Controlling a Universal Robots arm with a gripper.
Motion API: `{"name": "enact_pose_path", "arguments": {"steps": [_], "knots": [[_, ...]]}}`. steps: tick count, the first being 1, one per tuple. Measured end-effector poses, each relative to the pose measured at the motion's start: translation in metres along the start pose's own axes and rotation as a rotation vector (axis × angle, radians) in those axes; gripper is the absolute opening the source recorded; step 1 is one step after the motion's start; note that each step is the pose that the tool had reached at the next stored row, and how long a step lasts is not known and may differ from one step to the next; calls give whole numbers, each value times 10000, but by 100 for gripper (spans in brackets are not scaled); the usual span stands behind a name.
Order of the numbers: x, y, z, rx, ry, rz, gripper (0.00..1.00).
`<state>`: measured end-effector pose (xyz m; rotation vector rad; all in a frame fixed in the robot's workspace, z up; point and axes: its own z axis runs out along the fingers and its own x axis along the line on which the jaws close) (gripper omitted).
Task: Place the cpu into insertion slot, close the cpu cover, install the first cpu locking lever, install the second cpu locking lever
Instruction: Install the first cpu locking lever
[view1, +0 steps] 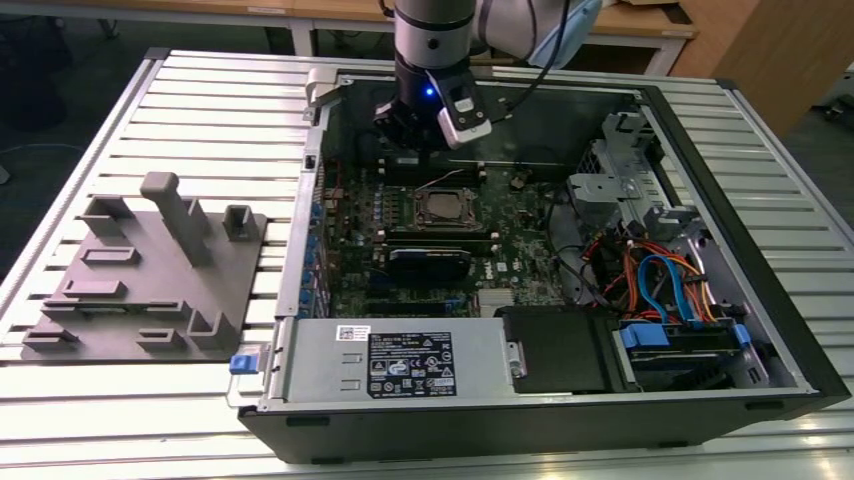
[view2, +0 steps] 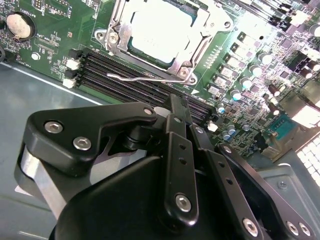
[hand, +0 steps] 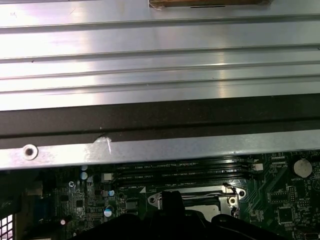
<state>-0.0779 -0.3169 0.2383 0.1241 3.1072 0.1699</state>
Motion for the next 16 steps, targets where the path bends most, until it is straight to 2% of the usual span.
{"name": "enact_pose_path", "arguments": {"steps": [5,16], "knots": [[-40,1,24,6,0,0,10],[-189,11,90,7,1,0,10]]}}
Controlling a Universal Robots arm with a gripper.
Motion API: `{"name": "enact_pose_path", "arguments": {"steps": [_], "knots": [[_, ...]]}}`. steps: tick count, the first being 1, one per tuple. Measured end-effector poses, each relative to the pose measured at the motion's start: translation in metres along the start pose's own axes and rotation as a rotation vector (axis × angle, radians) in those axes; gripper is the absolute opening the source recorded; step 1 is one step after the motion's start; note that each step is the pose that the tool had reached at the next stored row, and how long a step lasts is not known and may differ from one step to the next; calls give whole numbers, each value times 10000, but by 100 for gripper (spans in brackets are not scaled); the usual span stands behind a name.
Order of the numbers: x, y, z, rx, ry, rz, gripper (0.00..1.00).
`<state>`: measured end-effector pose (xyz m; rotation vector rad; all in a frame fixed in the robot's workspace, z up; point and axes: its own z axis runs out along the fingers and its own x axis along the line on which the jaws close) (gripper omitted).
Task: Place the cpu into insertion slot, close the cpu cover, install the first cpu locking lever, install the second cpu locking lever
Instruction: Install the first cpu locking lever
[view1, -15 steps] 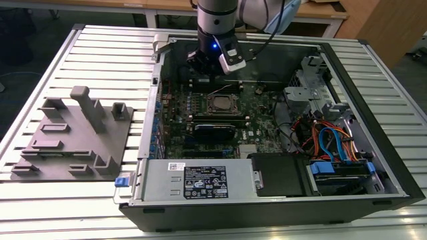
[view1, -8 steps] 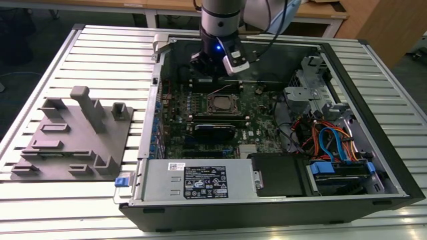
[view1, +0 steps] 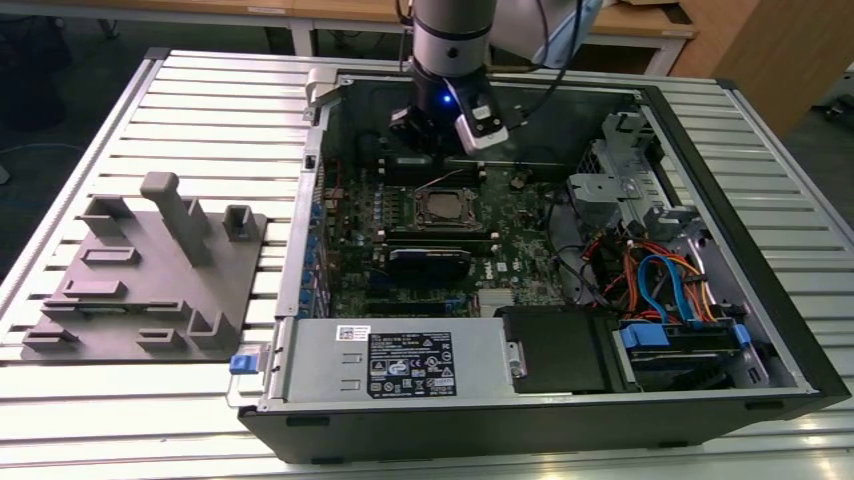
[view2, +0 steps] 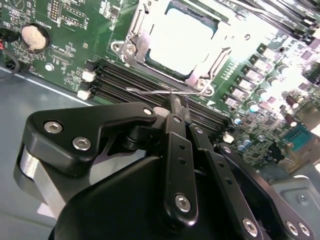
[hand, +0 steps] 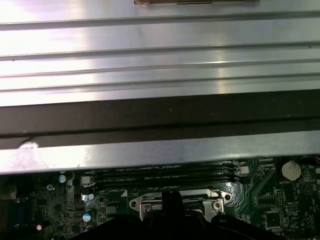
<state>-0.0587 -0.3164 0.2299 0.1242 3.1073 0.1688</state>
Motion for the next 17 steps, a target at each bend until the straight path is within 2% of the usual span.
{"name": "enact_pose_path", "arguments": {"steps": [6,10,17], "knots": [[-41,13,35,0,3,-19,10],[-44,14,54,-3,28,-250,10],[-45,14,61,-5,30,-268,10]]}}
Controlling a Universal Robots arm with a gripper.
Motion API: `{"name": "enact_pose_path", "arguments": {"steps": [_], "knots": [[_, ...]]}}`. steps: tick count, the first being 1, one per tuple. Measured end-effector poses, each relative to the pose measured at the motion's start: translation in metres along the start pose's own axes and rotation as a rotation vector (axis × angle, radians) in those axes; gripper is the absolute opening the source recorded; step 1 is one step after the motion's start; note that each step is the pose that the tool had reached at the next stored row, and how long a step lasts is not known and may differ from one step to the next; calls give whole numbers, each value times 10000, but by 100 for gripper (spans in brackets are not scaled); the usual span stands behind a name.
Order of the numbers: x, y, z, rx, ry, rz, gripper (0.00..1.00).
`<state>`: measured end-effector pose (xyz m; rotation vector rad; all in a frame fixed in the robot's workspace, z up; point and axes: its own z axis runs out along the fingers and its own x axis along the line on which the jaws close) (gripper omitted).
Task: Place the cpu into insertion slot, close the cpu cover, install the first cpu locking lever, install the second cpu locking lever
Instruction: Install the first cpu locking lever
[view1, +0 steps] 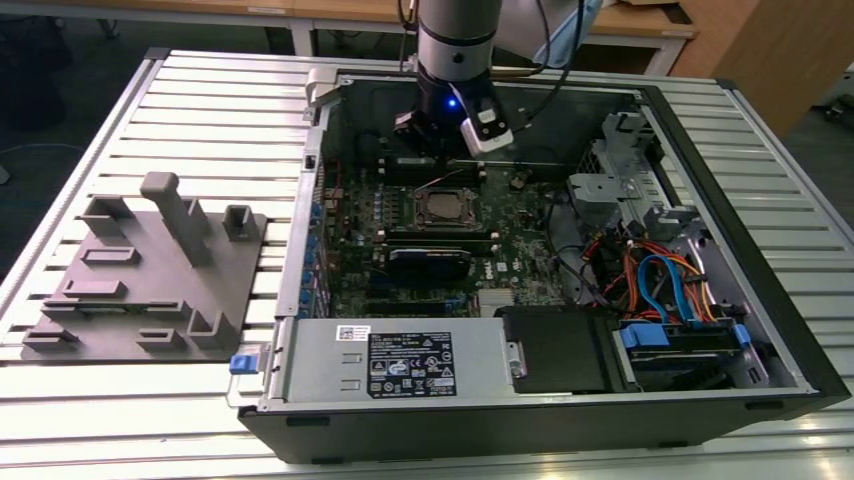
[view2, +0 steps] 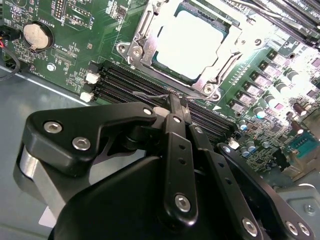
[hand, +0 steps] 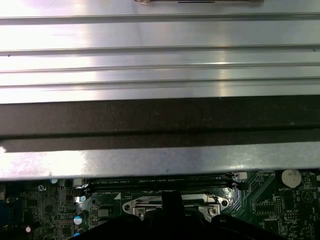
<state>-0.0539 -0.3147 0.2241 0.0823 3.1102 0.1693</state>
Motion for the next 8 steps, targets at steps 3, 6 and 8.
{"name": "enact_pose_path", "arguments": {"steps": [3,6,8], "knots": [[-2,0,3,-1,-1,-1,10],[-17,4,9,-1,0,0,10],[-30,7,16,-2,0,-1,10]]}}
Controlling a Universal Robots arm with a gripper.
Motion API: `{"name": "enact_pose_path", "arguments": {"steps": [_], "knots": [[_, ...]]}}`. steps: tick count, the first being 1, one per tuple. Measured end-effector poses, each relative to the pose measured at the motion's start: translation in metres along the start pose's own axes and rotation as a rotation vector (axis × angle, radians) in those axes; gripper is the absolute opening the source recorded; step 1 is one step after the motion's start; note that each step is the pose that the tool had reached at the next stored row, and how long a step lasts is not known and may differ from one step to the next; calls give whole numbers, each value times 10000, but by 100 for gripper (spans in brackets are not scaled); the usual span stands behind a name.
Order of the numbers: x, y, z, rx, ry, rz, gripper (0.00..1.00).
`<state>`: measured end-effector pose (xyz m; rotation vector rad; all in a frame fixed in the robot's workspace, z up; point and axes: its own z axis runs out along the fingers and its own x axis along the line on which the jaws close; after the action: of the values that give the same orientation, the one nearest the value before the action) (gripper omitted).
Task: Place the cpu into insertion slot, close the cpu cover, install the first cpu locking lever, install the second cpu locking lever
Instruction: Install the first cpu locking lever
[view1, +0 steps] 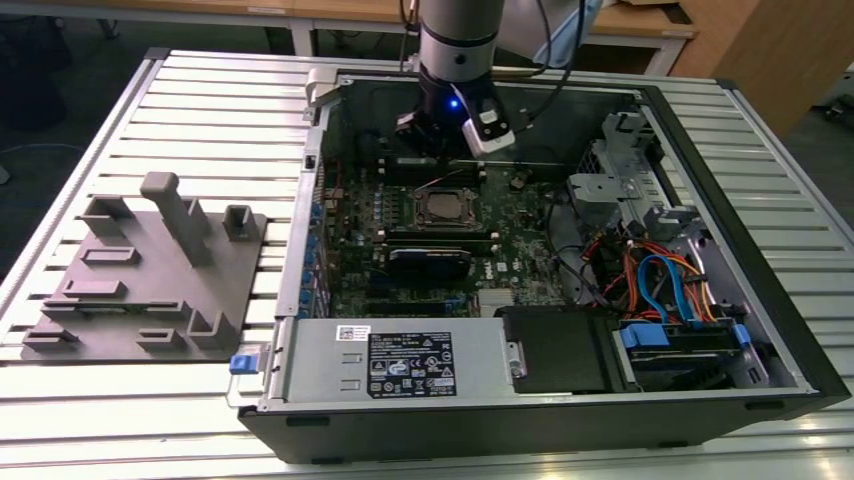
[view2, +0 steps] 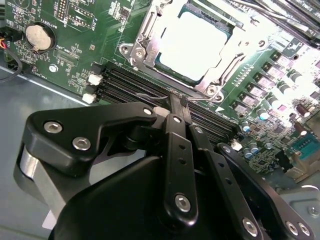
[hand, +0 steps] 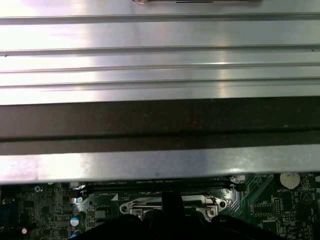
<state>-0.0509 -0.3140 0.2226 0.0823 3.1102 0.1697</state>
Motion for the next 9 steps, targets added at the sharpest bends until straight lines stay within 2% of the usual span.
{"name": "enact_pose_path", "arguments": {"steps": [9], "knots": [[-52,6,33,2,6,1,10]]}}
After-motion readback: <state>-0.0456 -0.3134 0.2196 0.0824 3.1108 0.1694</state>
